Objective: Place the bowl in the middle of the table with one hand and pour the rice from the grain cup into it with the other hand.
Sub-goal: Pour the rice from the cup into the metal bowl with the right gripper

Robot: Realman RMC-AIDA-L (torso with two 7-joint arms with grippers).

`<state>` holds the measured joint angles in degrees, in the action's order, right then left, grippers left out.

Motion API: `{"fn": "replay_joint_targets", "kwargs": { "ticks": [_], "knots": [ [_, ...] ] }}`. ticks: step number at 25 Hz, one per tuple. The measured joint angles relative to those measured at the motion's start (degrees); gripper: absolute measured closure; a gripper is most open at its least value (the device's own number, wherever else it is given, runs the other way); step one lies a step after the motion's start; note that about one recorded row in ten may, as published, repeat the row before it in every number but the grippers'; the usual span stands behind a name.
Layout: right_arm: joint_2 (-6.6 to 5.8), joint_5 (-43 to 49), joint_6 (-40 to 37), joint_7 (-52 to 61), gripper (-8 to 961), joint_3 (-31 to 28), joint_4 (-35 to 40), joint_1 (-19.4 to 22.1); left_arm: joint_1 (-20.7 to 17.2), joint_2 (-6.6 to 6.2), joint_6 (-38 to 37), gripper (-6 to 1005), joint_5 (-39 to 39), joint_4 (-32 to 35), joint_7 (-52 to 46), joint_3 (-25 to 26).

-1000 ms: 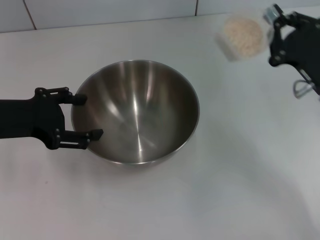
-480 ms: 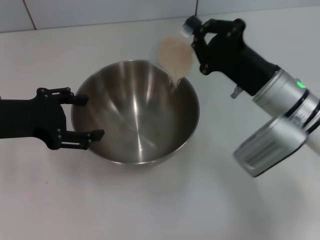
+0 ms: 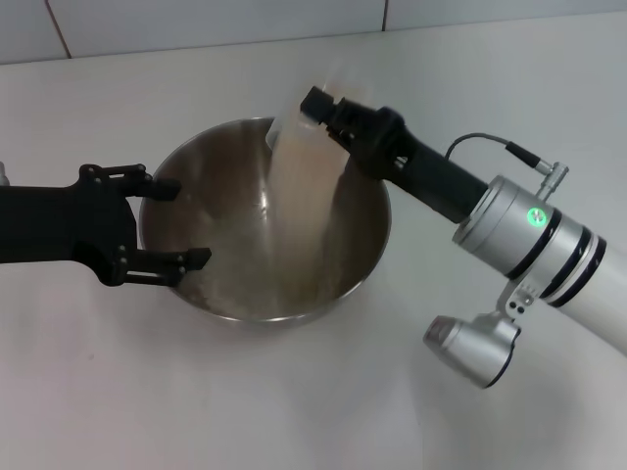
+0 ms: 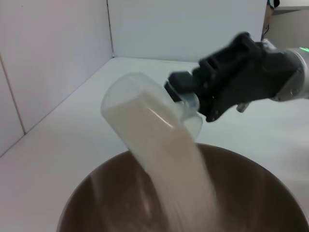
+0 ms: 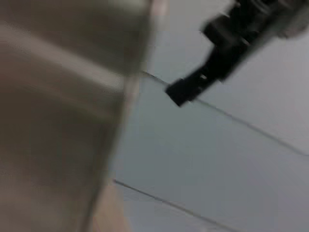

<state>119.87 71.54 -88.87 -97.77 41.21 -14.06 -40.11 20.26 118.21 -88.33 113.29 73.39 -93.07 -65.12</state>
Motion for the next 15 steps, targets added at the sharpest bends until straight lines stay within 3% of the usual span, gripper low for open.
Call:
{"fn": "replay_joint_targets", "kwargs": {
  "ticks": [2,7,15],
  "knots": [
    [0.00,5.63,2.22,-12.39,946,-5.64,-1.85,0.23,0.04,0.00,0.00,137,-0.01,0.00,0.00,0.00],
    [0.00,13.86,6.06,-28.66,945,-12.49,-4.03,0.44,0.24,0.00,0.00,137,0.05,0.01,-0.31,0.01],
    [0.01,18.42,7.53,-31.84,944,-20.22,-7.22,1.53,0.81,0.00,-0.06,136,1.42,0.40,-0.78,0.01]
  ]
}}
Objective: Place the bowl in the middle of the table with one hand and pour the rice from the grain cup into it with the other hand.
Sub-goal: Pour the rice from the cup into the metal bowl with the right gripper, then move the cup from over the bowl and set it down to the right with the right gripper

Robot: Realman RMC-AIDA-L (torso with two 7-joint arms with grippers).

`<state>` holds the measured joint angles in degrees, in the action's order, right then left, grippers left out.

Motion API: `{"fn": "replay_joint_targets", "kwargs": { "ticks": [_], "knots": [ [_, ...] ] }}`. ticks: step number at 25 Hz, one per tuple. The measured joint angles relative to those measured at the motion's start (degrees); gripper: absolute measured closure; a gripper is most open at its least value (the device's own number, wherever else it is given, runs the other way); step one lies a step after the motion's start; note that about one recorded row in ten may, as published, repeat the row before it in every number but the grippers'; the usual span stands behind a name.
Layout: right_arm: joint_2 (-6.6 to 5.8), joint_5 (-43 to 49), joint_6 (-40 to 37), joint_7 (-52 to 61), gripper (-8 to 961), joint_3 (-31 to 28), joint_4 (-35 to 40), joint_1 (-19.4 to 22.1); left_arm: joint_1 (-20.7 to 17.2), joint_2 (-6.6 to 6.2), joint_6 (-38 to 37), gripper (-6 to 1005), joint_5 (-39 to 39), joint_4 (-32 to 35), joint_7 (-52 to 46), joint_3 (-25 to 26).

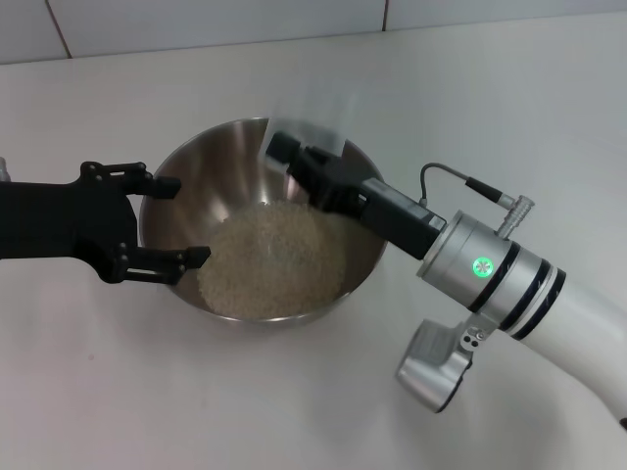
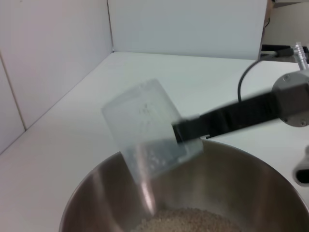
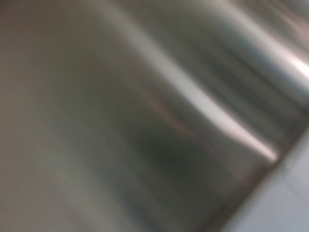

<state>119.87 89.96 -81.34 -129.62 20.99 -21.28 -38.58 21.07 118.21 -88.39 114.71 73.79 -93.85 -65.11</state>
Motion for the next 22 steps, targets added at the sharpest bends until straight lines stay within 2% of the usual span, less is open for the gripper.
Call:
{"fn": "replay_joint_targets", "kwargs": {
  "ticks": [2,9,12,15,18,22],
  "knots": [
    [0.00,0.14,-0.47,5.85,944,-4.28,-2.49,0.57,0.02,0.00,-0.02,136,0.00,0.00,-0.01,0.00],
    [-0.35,0.38,-4.38,48.73,942,-19.21,-9.74,4.89,0.03,0.00,-0.02,136,0.00,0.02,-0.01,0.09],
    [-0.67,0.40,-8.90,73.95,942,-23.85,-7.83,7.27,0.03,0.00,-0.02,136,0.00,0.00,-0.01,0.28],
    [-0.74,0.28,-11.15,99.27,941,-28.16,-2.19,9.46,0.02,0.00,-0.02,136,0.00,0.02,-0.01,0.39],
    [-0.60,-0.18,-6.08,117.37,941,-31.54,3.74,10.25,0.03,0.00,0.03,136,-0.01,0.02,-0.01,0.37],
    [-0.56,0.28,7.96,126.87,940,-31.90,9.48,8.33,0.03,0.06,0.29,136,-0.04,-0.25,0.13,0.27]
  ]
}}
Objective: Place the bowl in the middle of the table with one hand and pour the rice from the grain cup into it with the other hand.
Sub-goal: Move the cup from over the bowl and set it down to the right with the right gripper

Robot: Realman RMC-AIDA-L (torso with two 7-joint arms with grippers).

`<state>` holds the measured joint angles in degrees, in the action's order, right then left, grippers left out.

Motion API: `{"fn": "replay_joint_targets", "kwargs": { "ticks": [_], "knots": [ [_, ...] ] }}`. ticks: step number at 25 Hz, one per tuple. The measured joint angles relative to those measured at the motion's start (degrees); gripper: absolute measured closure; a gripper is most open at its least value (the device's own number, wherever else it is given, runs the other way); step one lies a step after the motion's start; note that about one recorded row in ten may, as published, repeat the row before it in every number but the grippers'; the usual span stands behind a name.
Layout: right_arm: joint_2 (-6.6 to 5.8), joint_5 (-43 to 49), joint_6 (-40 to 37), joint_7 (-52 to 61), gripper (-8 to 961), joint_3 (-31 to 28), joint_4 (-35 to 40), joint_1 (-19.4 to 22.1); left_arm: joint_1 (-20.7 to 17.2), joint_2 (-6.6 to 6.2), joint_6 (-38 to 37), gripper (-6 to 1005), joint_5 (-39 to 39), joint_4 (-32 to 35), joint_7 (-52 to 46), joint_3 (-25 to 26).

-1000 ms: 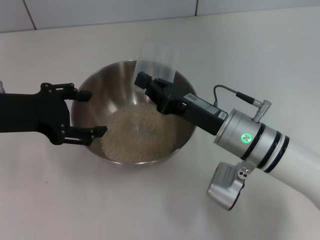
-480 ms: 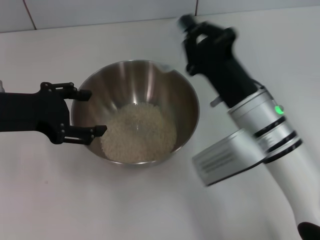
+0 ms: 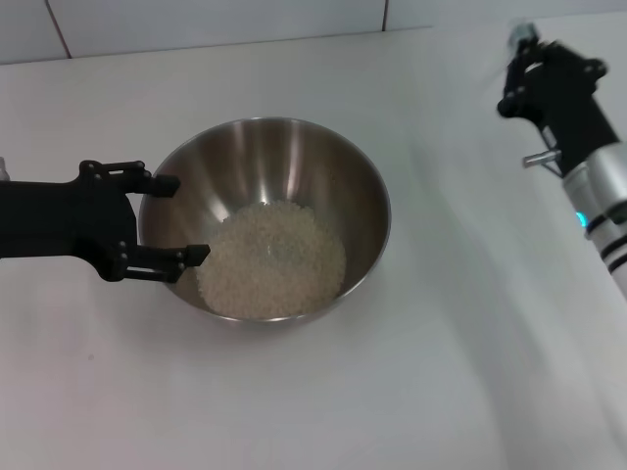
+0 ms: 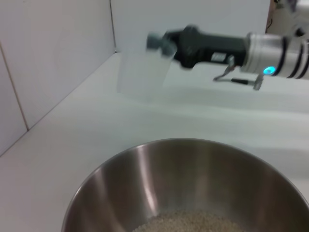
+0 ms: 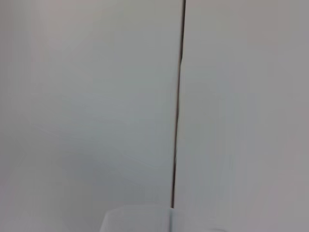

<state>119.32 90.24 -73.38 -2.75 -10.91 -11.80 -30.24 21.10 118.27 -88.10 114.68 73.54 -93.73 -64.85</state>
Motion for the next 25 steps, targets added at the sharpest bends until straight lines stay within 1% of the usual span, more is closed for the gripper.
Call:
{"fn": "replay_joint_targets", "kwargs": {
  "ticks": [1,4,9,12,17,22,25],
  "knots": [
    [0.01,0.54,4.14,1.76,940,0.39,1.22,-0.81,-0.01,0.02,0.06,136,0.00,-0.15,0.16,-0.07],
    [0.03,3.46,12.45,4.29,939,1.10,2.89,-2.93,-0.01,0.03,0.11,136,0.00,-0.19,0.32,-0.17],
    [0.08,10.54,19.73,5.83,938,1.15,3.17,-5.37,-0.01,0.05,0.13,136,0.01,-0.28,0.45,-0.23],
    [0.25,14.39,21.51,6.16,938,1.07,2.74,-6.06,-0.03,0.10,0.13,136,0.01,-0.36,0.50,-0.26],
    [0.40,14.92,23.91,6.20,937,0.45,1.55,-6.31,0.02,0.12,0.13,136,0.01,-0.85,0.55,-0.35],
    [0.42,14.70,24.02,6.20,936,0.06,0.05,-4.02,0.04,0.12,0.13,137,0.01,-0.95,0.57,-0.36],
    [0.24,14.68,23.02,6.20,818,-0.45,-1.07,-2.00,0.06,0.12,0.13,137,0.01,-0.96,0.61,-0.36]
  ]
}}
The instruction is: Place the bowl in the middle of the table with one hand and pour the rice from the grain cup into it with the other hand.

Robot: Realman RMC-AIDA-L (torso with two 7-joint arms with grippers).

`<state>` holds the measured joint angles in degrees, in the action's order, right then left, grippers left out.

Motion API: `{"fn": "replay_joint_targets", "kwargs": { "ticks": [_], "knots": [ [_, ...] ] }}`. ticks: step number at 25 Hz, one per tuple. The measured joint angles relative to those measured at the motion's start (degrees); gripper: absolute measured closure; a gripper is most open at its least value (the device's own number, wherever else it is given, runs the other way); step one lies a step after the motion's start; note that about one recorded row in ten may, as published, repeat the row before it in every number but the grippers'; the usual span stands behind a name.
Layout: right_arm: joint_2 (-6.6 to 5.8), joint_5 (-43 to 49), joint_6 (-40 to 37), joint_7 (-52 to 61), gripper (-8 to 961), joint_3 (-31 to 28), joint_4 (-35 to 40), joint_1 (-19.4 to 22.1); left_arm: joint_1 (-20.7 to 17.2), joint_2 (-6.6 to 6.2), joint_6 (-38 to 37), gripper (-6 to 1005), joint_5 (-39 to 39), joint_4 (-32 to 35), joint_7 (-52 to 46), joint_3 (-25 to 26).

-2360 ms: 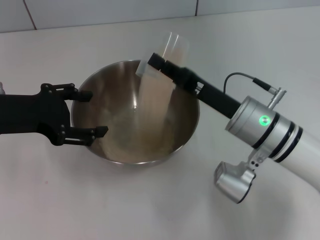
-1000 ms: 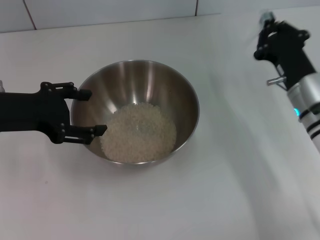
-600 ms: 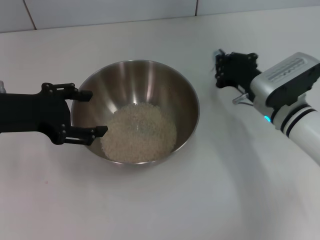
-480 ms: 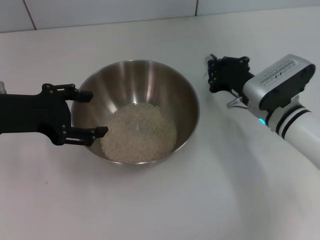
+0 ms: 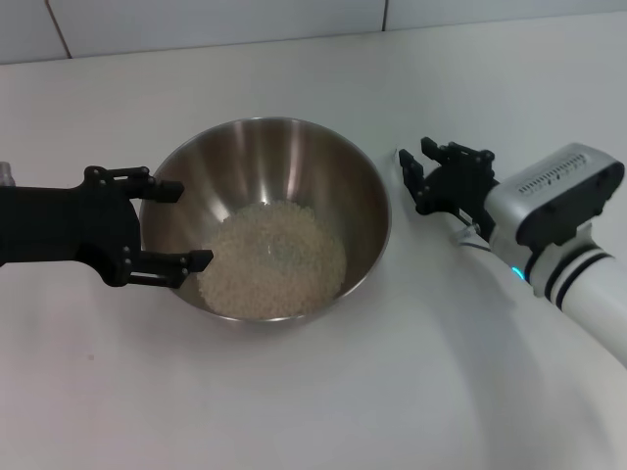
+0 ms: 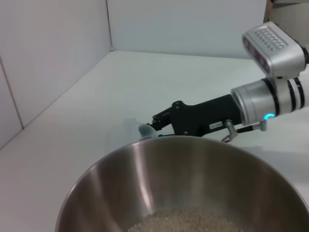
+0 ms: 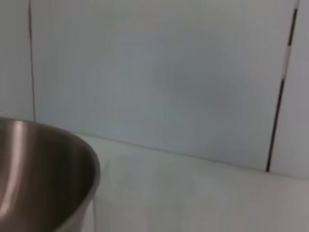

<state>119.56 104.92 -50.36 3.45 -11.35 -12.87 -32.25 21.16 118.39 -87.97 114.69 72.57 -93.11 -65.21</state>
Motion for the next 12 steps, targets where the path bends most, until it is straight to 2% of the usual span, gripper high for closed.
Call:
{"fn": "replay_joint_targets", "kwargs": {
  "ticks": [3,7,10,12],
  "knots": [
    [-0.24,0.00,-1.79,0.00,700,-0.40,-1.19,2.46,0.02,0.00,0.00,137,0.00,-0.06,0.05,-0.04],
    [-0.46,0.00,-8.23,0.59,539,-1.65,-2.60,7.30,0.07,-0.05,0.00,137,-0.03,-0.08,0.05,-0.09],
    [-0.59,-0.03,-16.45,3.36,448,-5.33,-2.02,11.77,0.13,-0.08,-0.08,137,-0.03,-0.08,0.02,-0.09],
    [-0.69,0.52,-24.55,6.23,398,-9.21,0.06,14.32,0.13,-0.09,-0.11,137,-0.01,-0.08,0.02,-0.09]
  ]
}}
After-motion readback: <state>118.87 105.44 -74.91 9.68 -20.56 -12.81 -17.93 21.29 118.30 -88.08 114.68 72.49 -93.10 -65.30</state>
